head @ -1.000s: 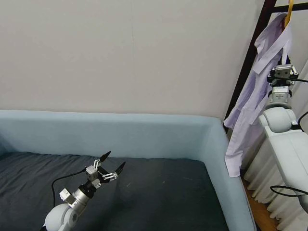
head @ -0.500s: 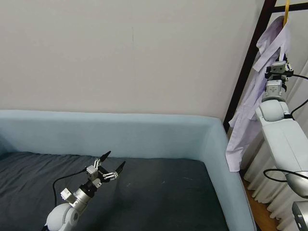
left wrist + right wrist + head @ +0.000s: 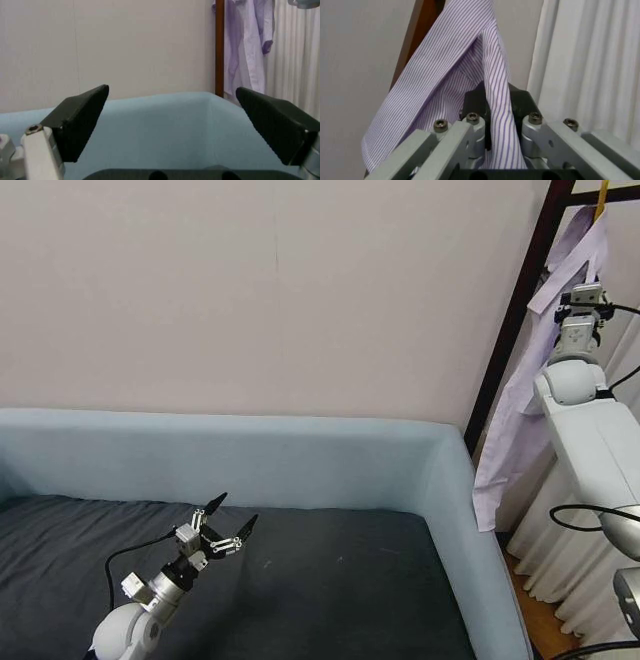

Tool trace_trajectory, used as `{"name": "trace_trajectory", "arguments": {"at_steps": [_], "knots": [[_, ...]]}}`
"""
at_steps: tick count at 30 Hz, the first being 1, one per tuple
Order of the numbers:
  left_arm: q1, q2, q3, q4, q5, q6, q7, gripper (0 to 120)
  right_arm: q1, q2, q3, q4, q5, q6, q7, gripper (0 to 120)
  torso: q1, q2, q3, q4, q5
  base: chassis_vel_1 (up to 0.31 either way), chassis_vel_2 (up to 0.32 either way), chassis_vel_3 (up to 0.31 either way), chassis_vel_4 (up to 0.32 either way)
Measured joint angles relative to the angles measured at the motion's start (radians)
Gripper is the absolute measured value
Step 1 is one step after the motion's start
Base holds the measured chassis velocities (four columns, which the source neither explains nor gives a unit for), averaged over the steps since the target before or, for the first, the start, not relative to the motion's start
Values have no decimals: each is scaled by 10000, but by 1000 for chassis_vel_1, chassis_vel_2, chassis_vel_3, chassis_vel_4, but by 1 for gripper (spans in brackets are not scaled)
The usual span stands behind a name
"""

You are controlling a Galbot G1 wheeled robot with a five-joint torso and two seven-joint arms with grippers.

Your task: Pick up the clothes from the sofa and hang them on the clothes hanger.

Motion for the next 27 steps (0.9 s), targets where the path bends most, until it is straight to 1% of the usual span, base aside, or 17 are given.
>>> {"name": "trace_trajectory", "arguments": {"at_steps": [3, 9, 22, 24, 25, 26, 27], "knots": [[-44, 5, 14, 20, -21, -17, 1, 100, 81, -50, -259, 29, 581, -450, -66, 7, -1, 1, 1, -1, 2, 0, 0, 0, 0], [-70, 31, 37, 28, -111, -39, 13, 100, 238, -90, -575, 9, 1377, -960, -82, 7, -1, 1, 0, 0, 1, 0, 0, 0, 0], [41, 64, -33, 24, -182, -127, 58, 100, 444, -284, -971, 340, 1760, -1266, -86, 7, -2, 0, 0, 0, 2, 0, 0, 0, 0], [59, 59, -35, -23, -183, -128, 62, 100, 487, -336, -1079, 444, 1895, -1484, -41, 7, -1, 0, 0, 0, 2, 0, 0, 0, 0], [89, 69, -42, -57, -187, -128, 65, 100, 489, -413, -1211, 625, 2102, -1760, 44, 9, -1, 0, 1, 0, 2, 0, 0, 0, 0], [107, 92, -63, -68, -191, -128, 65, 100, 474, -454, -1300, 772, 2282, -1852, 66, 19, -1, 0, 0, 1, 2, 0, 0, 0, 0], [117, 93, -71, -70, -192, -130, 66, 100, 419, -483, -1335, 905, 2353, -1853, 53, 23, -1, 1, 0, 2, 0, 0, 0, 0, 0]]}}
